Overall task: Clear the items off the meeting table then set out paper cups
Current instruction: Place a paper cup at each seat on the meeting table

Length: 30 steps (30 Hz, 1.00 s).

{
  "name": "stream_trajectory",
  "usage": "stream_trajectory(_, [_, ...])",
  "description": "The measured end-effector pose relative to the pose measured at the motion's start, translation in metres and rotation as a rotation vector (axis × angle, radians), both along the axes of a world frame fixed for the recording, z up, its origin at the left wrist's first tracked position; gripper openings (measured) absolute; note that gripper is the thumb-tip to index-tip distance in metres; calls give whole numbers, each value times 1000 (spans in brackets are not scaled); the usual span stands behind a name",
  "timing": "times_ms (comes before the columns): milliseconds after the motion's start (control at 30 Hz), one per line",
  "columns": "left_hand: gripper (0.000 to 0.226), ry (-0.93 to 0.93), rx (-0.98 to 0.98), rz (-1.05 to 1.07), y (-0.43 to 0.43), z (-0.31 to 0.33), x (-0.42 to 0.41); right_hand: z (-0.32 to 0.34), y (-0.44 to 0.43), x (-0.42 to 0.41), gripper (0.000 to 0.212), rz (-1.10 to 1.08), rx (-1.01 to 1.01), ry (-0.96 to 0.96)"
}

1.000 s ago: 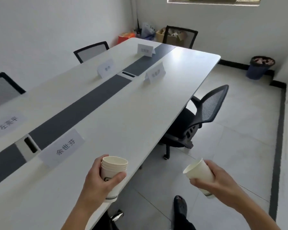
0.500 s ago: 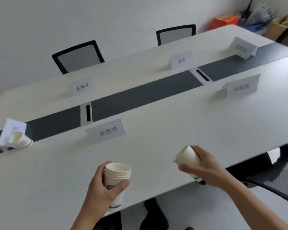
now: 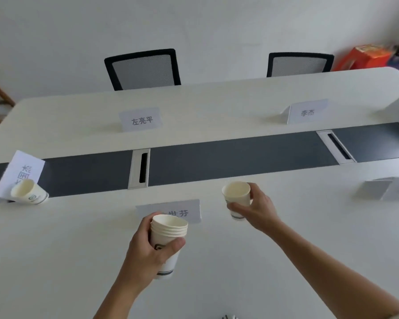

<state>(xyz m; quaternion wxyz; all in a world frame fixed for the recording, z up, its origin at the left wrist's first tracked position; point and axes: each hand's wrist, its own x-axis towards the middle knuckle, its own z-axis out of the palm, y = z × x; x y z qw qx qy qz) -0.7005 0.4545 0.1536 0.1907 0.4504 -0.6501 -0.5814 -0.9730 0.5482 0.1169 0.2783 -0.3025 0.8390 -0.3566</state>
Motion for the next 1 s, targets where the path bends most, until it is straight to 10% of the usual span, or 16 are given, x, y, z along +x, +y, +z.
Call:
stream_trajectory(300, [69, -65, 114, 81, -66, -38, 10, -101, -143, -15, 69, 51, 57, -94])
stream_trajectory(767, [77, -119, 76, -3, -87, -55, -16, -121, -140, -18, 101, 111, 178, 4])
stream_trajectory(1000, [68, -57, 5, -170, -67, -26, -35, -39, -73, 0, 17, 15, -20, 81])
